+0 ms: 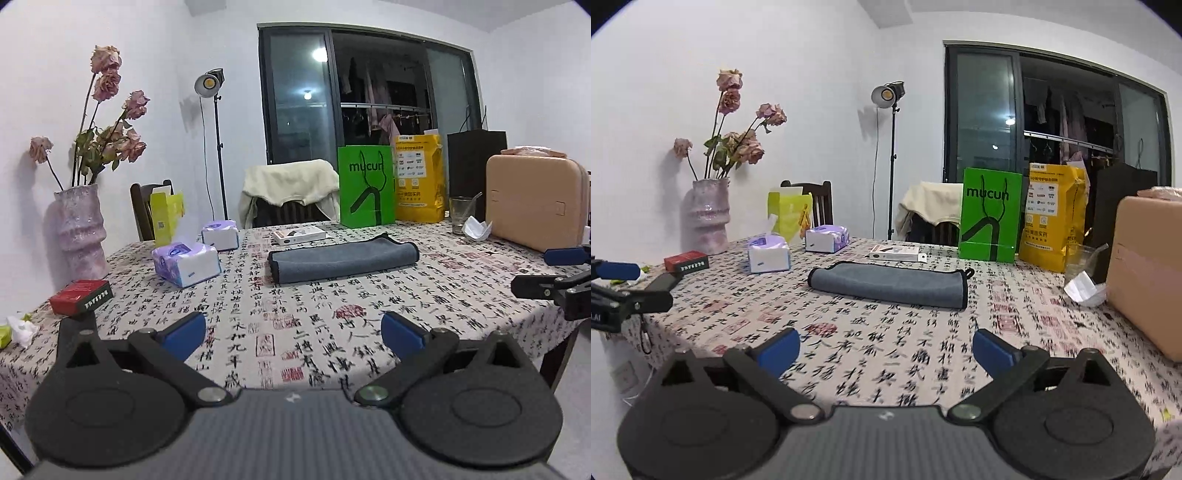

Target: Fold towel

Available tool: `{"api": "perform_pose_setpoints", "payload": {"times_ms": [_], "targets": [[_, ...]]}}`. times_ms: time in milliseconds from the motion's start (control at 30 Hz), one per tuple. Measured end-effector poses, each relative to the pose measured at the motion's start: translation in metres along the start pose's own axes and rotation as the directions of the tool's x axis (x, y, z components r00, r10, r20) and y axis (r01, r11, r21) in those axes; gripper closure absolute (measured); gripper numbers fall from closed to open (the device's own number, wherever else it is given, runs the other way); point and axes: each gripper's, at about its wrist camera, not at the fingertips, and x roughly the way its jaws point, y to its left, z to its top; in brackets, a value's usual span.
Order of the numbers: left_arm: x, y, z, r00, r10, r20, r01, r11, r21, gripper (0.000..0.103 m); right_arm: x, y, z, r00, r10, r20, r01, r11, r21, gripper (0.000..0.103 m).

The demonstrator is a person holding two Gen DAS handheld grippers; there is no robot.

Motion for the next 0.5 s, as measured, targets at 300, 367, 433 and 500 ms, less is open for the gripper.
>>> {"api": "perform_pose_setpoints", "payload": {"times_ms": [300, 367, 433, 500], "targets": [[-0.044, 0.0, -0.014, 0.998, 0.017, 0.066, -0.018, 1.0, 0.015, 0.0, -0.035, 0.032, -0.016, 1.0, 0.005, 0.012, -0.005, 1.0, -0.008, 0.003], [-0.054, 0.0, -0.016, 0.996, 0.022, 0.085, -0.024, 0.999, 0.021, 0.0, -0.046, 0.038, -0.023, 1.0, 0.006, 0.026, -0.005, 1.0, -0.015, 0.003], [-0.063, 0.0, -0.019, 0.996, 0.021, 0.089, -0.021, 1.0, 0.006, 0.0, -0.059, 0.043, -0.031, 0.999, -0.006, 0.04, 0.007, 1.0, -0.021, 0.003], [-0.07, -0.002, -0.022, 0.996, 0.007, 0.087, -0.006, 1.0, -0.01, 0.0, -0.07, 0.047, -0.038, 0.999, -0.017, 0.042, 0.018, 1.0, -0.016, 0.003]]}}
